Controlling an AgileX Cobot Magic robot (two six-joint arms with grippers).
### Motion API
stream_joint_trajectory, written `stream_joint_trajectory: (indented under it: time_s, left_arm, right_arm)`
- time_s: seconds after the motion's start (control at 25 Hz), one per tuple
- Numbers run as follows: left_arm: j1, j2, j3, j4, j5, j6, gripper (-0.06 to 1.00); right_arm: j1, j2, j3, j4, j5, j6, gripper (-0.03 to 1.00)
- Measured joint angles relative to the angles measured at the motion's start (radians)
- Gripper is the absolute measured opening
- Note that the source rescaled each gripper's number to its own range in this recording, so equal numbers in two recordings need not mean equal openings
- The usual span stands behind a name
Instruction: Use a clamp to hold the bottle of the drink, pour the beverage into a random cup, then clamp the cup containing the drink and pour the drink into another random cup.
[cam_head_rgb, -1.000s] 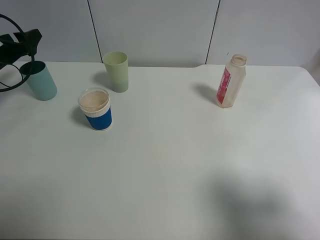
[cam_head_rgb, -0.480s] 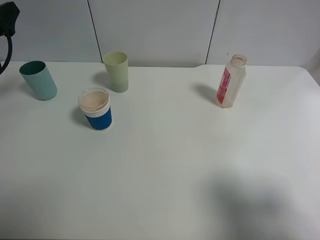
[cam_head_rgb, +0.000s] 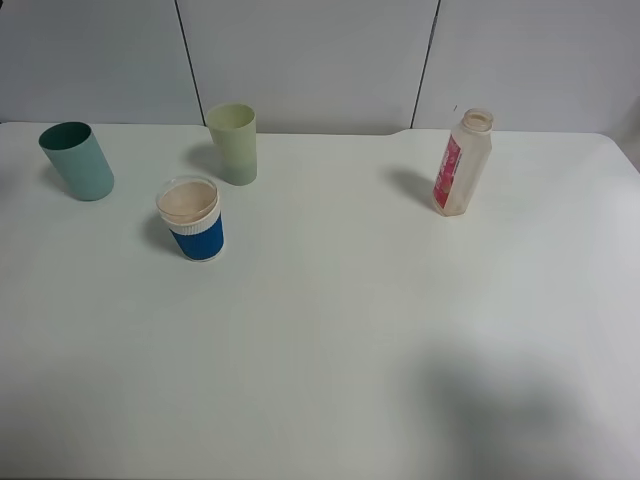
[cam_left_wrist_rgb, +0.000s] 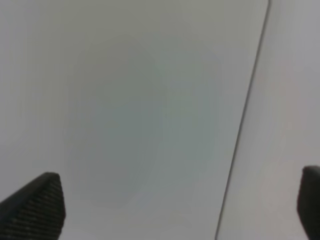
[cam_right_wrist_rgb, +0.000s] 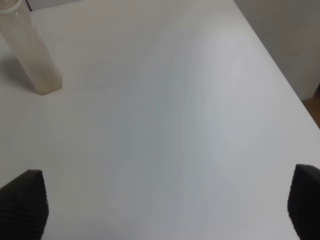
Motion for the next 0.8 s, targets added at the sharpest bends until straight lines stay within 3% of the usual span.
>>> stream_joint_trajectory:
  time_s: [0.32, 0.4, 0.56, 0.8]
  left_arm:
    - [-0.015, -0.141, 0.103, -0.036, 0.049, 0.014, 0.78]
    - [-0.053, -0.211, 0.15, -0.109, 0.072, 0.088, 0.78]
    - [-0.115, -0.302, 0.182, -0.216, 0.108, 0.132, 0.78]
    - [-0.212, -0.469, 0.185, -0.311, 0.308, 0.193, 0.78]
  right_arm:
    - [0.0, 0.0, 0.0, 0.0, 0.0, 0.0, 0.97]
    - [0.0, 0.0, 0.0, 0.0, 0.0, 0.0, 0.97]
    - [0.0, 0.0, 0.0, 0.0, 0.0, 0.0, 0.97]
    - [0.0, 0.0, 0.0, 0.0, 0.0, 0.0, 0.97]
